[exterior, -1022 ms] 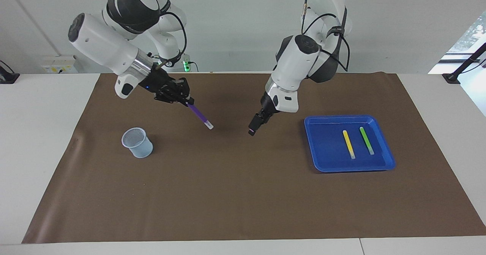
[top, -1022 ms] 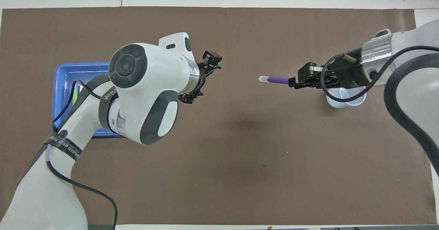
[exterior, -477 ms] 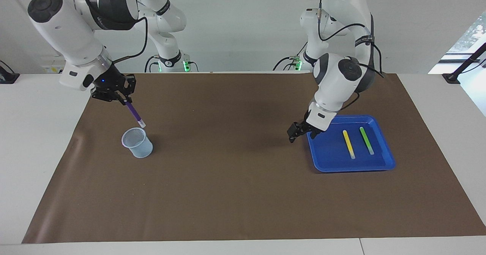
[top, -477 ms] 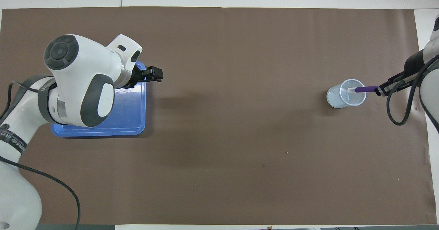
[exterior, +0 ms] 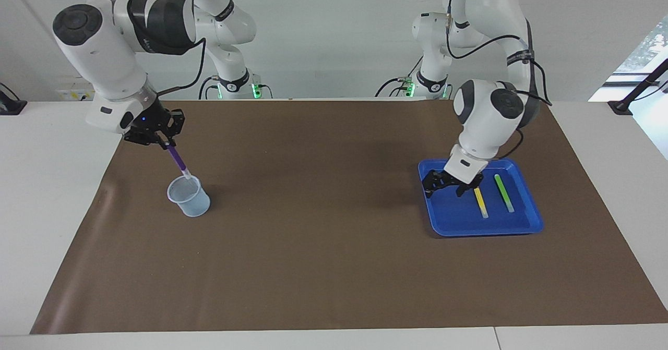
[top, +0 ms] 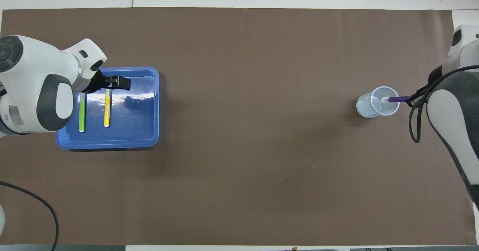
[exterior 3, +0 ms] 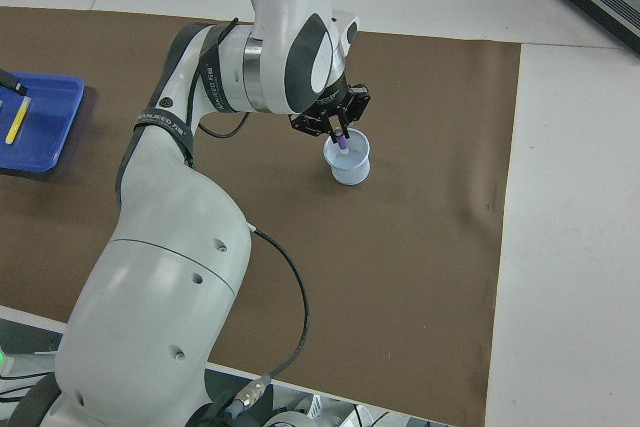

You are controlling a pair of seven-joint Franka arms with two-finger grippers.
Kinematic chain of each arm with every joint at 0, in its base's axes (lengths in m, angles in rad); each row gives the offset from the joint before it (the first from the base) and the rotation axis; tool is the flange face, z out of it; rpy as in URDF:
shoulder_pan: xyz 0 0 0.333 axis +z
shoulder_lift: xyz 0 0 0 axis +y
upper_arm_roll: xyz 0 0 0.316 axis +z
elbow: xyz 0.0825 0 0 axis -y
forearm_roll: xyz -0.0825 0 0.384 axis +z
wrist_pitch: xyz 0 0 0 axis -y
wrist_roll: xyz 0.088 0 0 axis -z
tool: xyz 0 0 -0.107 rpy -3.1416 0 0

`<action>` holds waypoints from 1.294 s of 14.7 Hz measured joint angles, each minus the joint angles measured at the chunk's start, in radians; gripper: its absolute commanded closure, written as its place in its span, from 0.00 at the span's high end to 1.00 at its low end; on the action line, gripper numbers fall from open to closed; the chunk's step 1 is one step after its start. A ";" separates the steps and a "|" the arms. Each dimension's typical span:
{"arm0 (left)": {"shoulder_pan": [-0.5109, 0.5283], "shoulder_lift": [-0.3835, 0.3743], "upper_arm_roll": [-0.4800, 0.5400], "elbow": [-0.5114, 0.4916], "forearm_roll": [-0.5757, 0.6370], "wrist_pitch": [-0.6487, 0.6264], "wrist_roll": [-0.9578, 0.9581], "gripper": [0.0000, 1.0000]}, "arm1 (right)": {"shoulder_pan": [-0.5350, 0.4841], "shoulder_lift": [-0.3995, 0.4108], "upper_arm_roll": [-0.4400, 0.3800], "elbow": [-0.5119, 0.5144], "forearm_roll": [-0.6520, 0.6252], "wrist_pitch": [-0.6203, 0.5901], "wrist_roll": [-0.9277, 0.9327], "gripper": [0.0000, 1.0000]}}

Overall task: Transfer and insert pens with both arms
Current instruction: 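Grasp the yellow pen with the left gripper while the right gripper releases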

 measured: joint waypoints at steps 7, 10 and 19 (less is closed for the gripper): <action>0.009 0.059 -0.009 -0.092 0.005 0.098 0.082 0.14 | -0.002 -0.023 0.002 -0.095 0.000 0.110 -0.001 1.00; 0.020 0.054 -0.007 -0.097 0.007 0.117 0.080 0.00 | -0.002 -0.027 0.002 -0.099 0.000 0.117 -0.001 1.00; 0.016 -0.018 -0.020 -0.070 0.007 0.014 -0.225 0.00 | 0.045 -0.031 0.018 0.003 0.189 0.004 0.029 1.00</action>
